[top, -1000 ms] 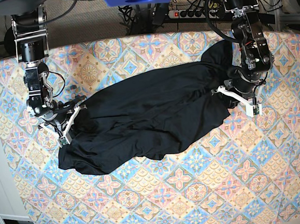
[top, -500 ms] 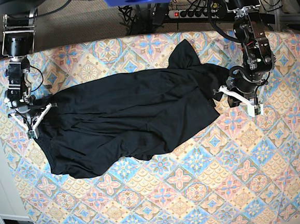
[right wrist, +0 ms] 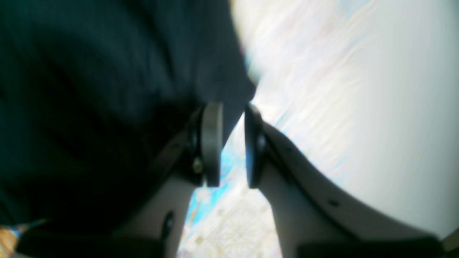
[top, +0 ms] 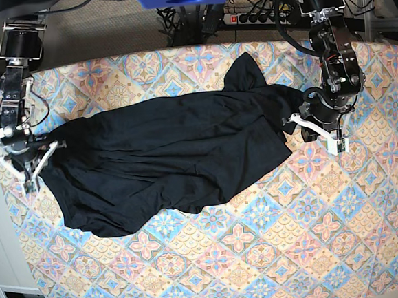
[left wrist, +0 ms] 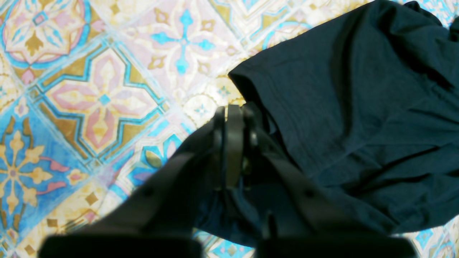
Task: Layout the t-shirt on the table in an organized manner, then fold the t-shirt properly
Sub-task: 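Release the shirt and move both grippers inward over the shirt, then grasp the shirt with the left gripper and drag it away from the right gripper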
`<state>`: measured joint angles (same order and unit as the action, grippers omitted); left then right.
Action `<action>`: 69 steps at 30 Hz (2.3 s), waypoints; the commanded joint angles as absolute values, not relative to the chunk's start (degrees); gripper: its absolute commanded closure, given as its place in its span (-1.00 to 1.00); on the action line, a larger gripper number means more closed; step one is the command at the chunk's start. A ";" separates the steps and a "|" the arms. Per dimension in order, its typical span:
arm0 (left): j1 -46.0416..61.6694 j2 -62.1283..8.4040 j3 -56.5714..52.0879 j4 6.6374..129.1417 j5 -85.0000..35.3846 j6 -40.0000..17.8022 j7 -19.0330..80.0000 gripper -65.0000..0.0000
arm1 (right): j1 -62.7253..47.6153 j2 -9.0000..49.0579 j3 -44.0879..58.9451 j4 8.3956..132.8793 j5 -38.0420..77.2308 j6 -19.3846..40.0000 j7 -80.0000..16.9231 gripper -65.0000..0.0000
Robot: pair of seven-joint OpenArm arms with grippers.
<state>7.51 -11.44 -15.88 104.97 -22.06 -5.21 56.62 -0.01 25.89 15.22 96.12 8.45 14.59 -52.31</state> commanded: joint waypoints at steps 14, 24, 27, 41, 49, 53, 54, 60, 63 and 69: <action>4.53 -20.35 9.27 106.95 -22.11 -5.41 55.87 0.07 | -9.71 12.35 14.90 112.66 8.84 14.64 -54.90 0.55; -1.71 -24.48 15.78 108.62 -12.18 -5.32 58.07 0.41 | -10.07 7.69 9.71 112.66 8.75 14.64 -52.53 0.55; -1.71 -23.16 16.04 108.53 -7.52 -5.67 59.21 0.46 | -10.07 7.34 9.27 112.66 8.92 14.64 -52.53 0.55; -3.12 -22.20 23.25 101.58 -6.11 -5.67 59.30 0.28 | -9.63 3.65 7.60 112.31 8.75 14.64 -52.53 0.55; -3.12 -22.46 23.34 101.05 -6.11 -5.67 59.30 0.12 | -9.63 2.86 6.46 109.67 9.01 14.64 -52.35 0.55; -2.95 -22.64 23.34 101.14 -6.02 -5.67 59.30 0.23 | -9.63 1.63 6.46 106.51 9.01 14.64 -51.12 0.55; -2.95 -22.64 23.34 101.14 -6.02 -5.67 59.30 0.31 | -9.63 1.63 6.37 105.54 9.01 14.64 -50.15 0.55; -2.86 -22.73 22.90 101.14 -6.02 -5.58 59.30 0.95 | -9.63 1.63 3.74 98.24 9.01 14.64 -47.08 0.55; -2.86 -22.73 22.90 101.14 -6.02 -5.58 59.30 1.00 | -9.63 1.63 3.21 96.66 9.01 14.64 -45.23 0.55; -2.86 -22.55 22.90 101.14 -6.02 -5.49 59.30 0.63 | -9.63 1.63 3.21 96.66 9.01 14.64 -45.23 0.55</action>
